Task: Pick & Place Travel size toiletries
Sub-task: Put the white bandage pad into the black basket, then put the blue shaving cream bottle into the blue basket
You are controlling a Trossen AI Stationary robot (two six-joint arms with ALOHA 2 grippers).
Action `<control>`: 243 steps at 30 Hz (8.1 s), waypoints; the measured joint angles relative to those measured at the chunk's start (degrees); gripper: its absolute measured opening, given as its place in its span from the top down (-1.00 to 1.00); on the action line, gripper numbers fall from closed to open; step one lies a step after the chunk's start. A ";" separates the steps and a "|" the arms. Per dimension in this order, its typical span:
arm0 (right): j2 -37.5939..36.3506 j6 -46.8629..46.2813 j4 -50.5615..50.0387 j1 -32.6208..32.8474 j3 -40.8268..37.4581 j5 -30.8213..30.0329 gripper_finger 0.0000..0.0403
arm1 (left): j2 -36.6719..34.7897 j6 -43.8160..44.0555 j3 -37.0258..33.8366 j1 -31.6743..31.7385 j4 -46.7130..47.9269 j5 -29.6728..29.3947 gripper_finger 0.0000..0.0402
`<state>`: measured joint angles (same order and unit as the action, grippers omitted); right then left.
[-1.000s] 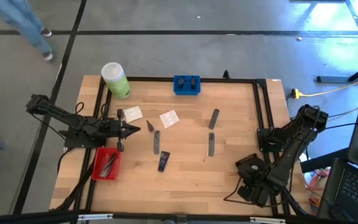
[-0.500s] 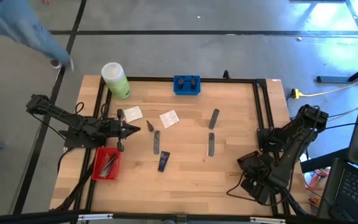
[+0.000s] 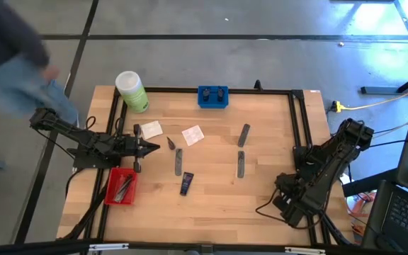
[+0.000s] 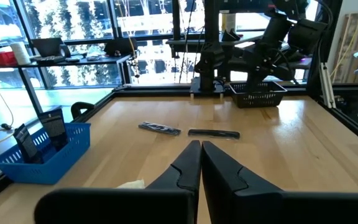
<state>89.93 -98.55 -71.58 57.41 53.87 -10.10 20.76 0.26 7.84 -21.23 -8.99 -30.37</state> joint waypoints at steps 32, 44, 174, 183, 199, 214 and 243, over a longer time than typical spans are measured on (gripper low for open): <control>0.00 21.80 1.45 -16.74 2.72 -21.65 0.33 | 0.01 -0.01 0.00 0.00 0.00 0.00 0.96; -0.01 56.45 14.95 -31.71 12.52 -24.97 0.83 | 0.00 0.00 0.00 0.01 0.02 0.01 0.96; -50.73 84.25 41.96 -46.78 -21.44 -13.72 0.29 | 0.01 -2.57 -0.02 0.43 -0.50 -19.94 0.96; -50.73 84.27 41.96 -46.78 -21.44 -13.74 0.24 | 0.25 -2.54 -0.02 0.83 -1.67 -21.21 0.94; -50.71 84.26 41.96 -46.76 -21.42 -13.84 0.15 | 1.96 -6.59 1.50 2.66 -9.04 -7.82 0.95; -50.71 84.25 41.96 -46.78 -21.42 -13.85 0.15 | 21.14 -9.01 20.74 14.52 18.36 9.73 0.49; -50.71 84.27 41.98 -46.77 -21.40 -13.83 0.41 | 41.00 -18.92 27.76 30.54 35.84 24.41 0.23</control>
<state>39.22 -14.29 -29.61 10.64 32.47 -23.92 61.77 -18.65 35.59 9.30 26.85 -5.96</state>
